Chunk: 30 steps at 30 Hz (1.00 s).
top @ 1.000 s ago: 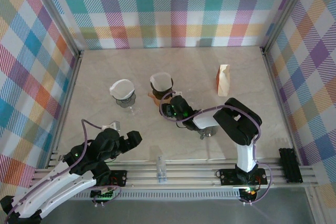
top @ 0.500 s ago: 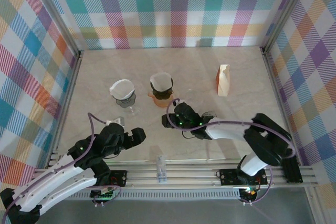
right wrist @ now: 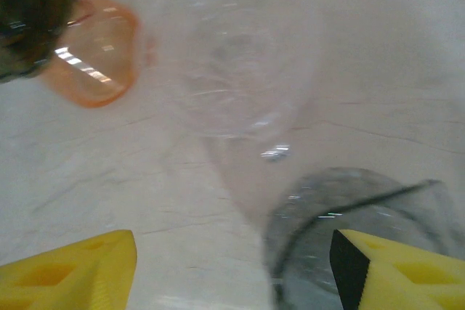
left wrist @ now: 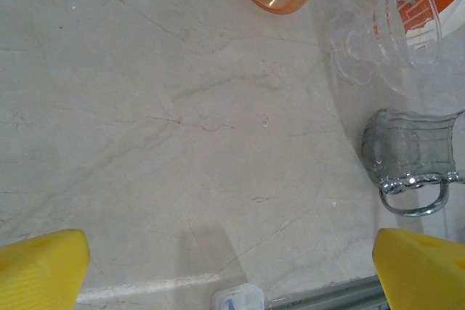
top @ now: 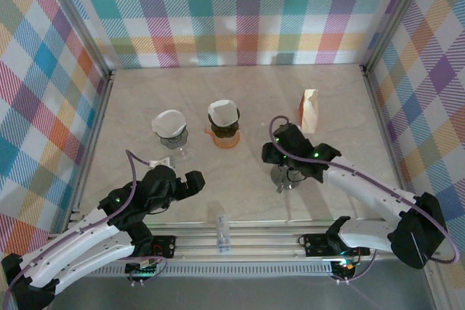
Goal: Place the coffee filter in the dripper
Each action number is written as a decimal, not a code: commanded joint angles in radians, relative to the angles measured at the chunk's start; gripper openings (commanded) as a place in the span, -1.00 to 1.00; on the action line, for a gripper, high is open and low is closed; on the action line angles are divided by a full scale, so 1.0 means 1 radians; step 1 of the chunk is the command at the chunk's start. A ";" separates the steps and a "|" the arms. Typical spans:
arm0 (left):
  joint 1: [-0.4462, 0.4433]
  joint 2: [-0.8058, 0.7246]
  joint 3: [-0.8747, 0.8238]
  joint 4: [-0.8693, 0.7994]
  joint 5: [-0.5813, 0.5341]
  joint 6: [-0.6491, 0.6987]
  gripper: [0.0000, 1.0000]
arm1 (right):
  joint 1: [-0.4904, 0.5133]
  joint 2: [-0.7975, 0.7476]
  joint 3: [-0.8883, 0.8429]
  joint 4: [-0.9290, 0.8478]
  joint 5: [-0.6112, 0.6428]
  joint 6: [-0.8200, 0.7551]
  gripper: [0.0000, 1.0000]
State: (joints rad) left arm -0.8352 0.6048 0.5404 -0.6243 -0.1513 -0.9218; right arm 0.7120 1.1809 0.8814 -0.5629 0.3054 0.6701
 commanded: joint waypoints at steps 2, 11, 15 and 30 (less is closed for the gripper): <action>0.010 0.012 0.000 0.004 -0.032 0.020 1.00 | -0.093 -0.033 0.035 -0.200 0.000 -0.025 0.47; 0.010 0.030 -0.010 -0.006 -0.034 0.000 1.00 | -0.244 -0.018 -0.042 -0.194 -0.124 -0.048 0.24; 0.010 0.051 -0.002 -0.008 -0.031 0.000 1.00 | -0.252 0.014 -0.050 -0.170 -0.166 -0.060 -0.03; 0.010 0.049 0.006 -0.017 -0.033 -0.006 1.00 | -0.251 0.042 -0.006 -0.239 -0.210 -0.171 -1.00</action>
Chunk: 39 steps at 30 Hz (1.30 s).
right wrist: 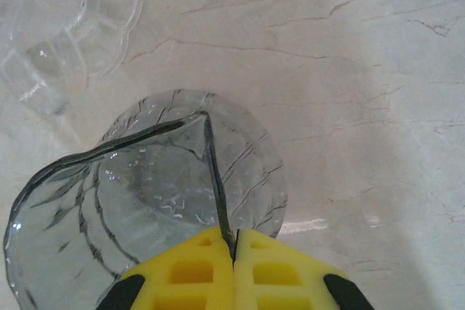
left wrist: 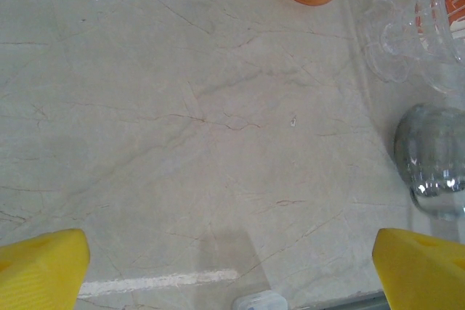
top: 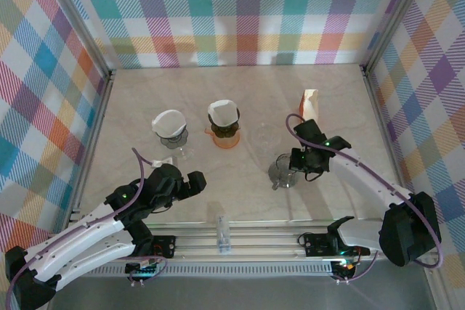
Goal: Place the coffee filter in the dripper
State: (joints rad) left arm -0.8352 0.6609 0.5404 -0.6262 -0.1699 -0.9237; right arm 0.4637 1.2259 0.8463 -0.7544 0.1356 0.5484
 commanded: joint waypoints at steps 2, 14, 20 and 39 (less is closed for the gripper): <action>0.010 -0.007 0.006 -0.014 -0.015 -0.006 1.00 | 0.012 -0.007 0.046 -0.073 -0.059 -0.073 -1.00; 0.011 -0.001 0.002 -0.018 -0.020 -0.011 1.00 | 0.330 0.135 0.237 -0.102 0.036 -0.062 -1.00; 0.009 -0.010 0.001 -0.041 -0.023 -0.017 1.00 | 0.423 0.276 0.322 -0.052 0.040 -0.065 -1.00; 0.010 -0.050 -0.036 -0.065 -0.020 -0.053 1.00 | 0.460 0.201 0.267 -0.017 0.139 -0.037 -0.04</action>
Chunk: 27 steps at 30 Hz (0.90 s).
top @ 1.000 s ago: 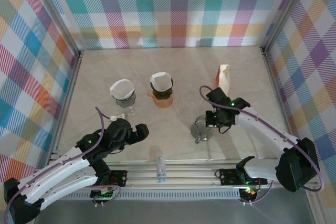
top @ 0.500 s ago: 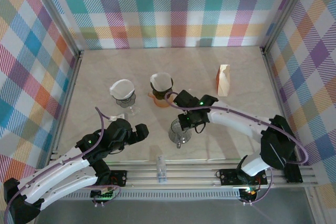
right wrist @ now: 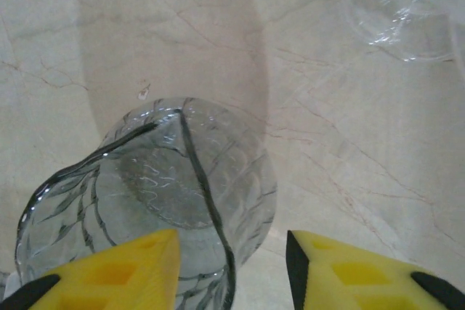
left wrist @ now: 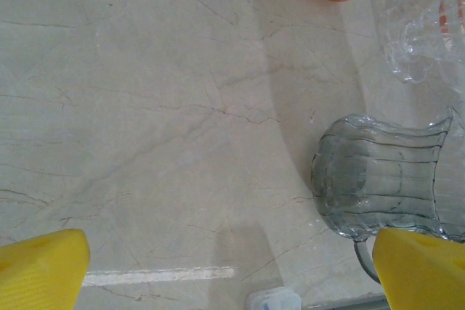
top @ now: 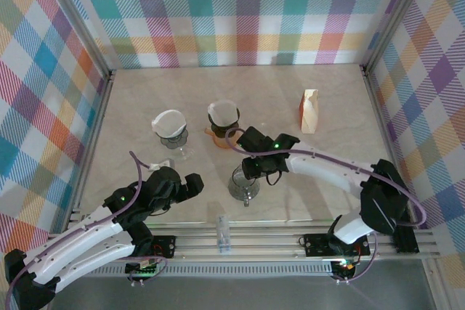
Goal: Place the coffee filter in the dripper
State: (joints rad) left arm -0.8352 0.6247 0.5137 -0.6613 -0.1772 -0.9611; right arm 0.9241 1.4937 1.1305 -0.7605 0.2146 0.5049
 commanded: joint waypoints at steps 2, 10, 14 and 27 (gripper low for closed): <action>0.010 -0.021 -0.015 -0.031 -0.014 -0.018 1.00 | -0.031 -0.106 -0.036 0.002 0.062 0.007 0.00; 0.009 -0.026 -0.019 -0.024 -0.013 -0.026 1.00 | -0.338 -0.147 -0.087 0.116 -0.092 0.073 0.10; 0.010 -0.026 -0.015 -0.031 -0.013 -0.027 1.00 | -0.454 -0.073 -0.056 0.181 -0.182 0.089 0.11; 0.009 -0.052 -0.024 -0.044 -0.027 -0.030 1.00 | -0.516 0.139 0.020 0.238 -0.198 0.064 -0.17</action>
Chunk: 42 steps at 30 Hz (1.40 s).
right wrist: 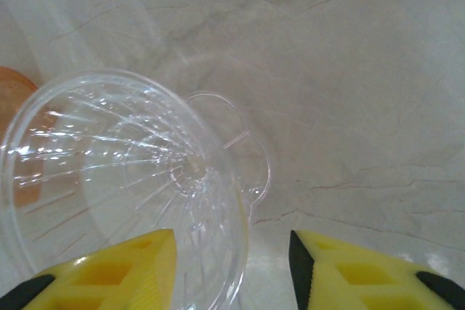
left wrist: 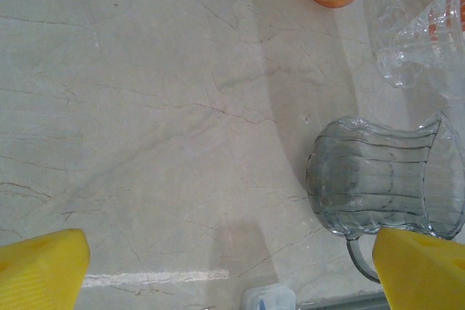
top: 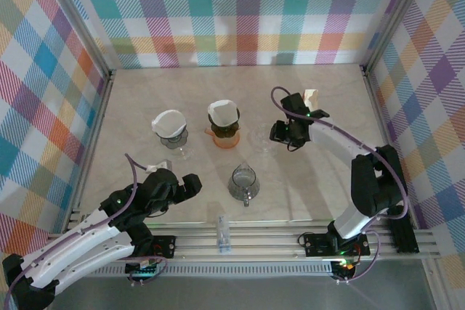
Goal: Place the coffee filter in the dripper
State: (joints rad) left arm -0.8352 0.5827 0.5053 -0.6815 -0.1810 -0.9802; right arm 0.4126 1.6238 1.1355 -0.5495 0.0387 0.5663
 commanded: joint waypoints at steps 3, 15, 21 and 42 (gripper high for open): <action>0.009 -0.014 -0.019 -0.025 -0.026 -0.013 1.00 | -0.007 0.022 0.009 0.027 -0.018 0.000 -0.34; 0.010 -0.017 -0.018 -0.029 -0.029 -0.017 1.00 | -0.008 -0.043 -0.038 0.018 -0.011 -0.022 -1.00; 0.010 -0.028 -0.017 -0.035 -0.035 -0.015 1.00 | -0.007 -0.195 -0.082 -0.031 -0.013 -0.048 -1.00; 0.009 -0.015 -0.014 -0.026 -0.049 -0.014 1.00 | 0.230 -0.378 0.022 -0.221 -0.308 -0.010 -1.00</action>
State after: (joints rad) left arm -0.8352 0.5678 0.4950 -0.6857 -0.2043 -0.9836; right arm 0.6209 1.2186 1.1374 -0.7818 -0.2005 0.5194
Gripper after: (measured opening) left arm 0.999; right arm 0.064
